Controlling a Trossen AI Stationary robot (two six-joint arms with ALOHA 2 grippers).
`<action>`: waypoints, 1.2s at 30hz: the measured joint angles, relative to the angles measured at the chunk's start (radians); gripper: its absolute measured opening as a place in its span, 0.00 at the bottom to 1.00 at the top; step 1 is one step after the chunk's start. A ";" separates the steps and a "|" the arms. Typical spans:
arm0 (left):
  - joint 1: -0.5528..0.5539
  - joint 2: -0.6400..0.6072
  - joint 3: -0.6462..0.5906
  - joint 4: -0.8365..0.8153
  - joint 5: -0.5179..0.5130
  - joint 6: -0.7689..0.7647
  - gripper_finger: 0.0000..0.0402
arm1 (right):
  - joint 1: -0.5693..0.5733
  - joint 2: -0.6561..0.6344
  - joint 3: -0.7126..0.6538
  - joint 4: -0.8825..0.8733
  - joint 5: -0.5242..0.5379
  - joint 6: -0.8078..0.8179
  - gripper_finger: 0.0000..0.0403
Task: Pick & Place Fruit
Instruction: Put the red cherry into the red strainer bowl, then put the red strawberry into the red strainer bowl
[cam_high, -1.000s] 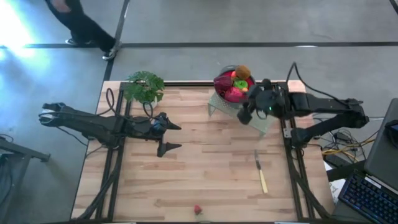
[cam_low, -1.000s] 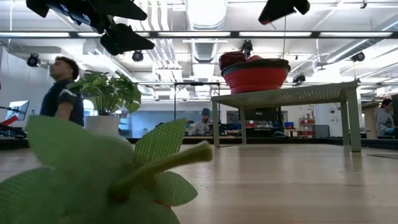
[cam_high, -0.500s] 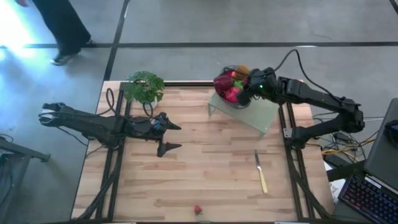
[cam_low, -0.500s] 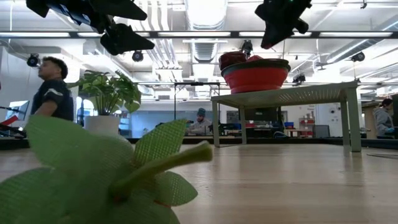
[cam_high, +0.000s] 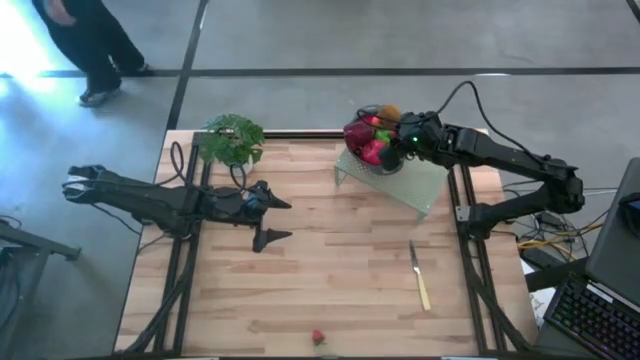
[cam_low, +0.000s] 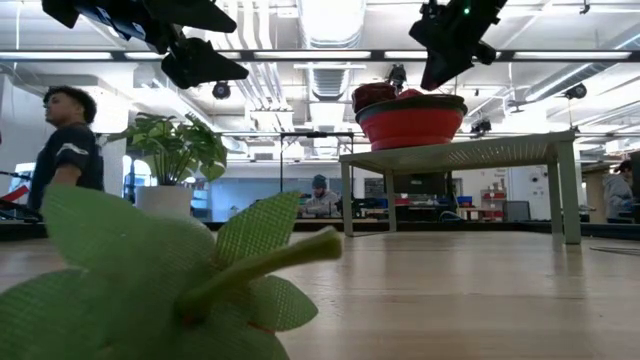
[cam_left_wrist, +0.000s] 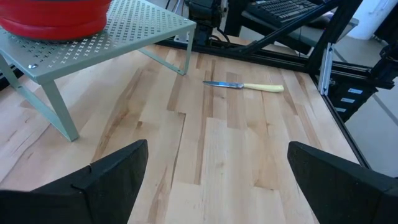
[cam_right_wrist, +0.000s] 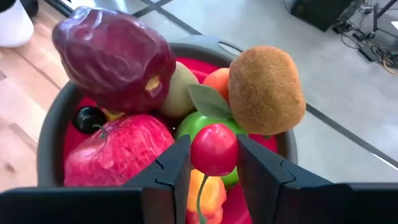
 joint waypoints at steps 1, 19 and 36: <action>0.000 0.000 0.000 0.000 0.000 0.000 0.98 | 0.000 0.005 0.000 0.000 0.000 0.001 0.28; 0.000 0.000 0.000 0.000 0.000 0.000 0.98 | -0.010 0.037 0.045 0.007 -0.057 0.000 0.52; 0.000 0.000 0.000 0.011 -0.007 0.029 0.98 | 0.317 0.037 0.174 -0.093 -0.188 0.010 0.37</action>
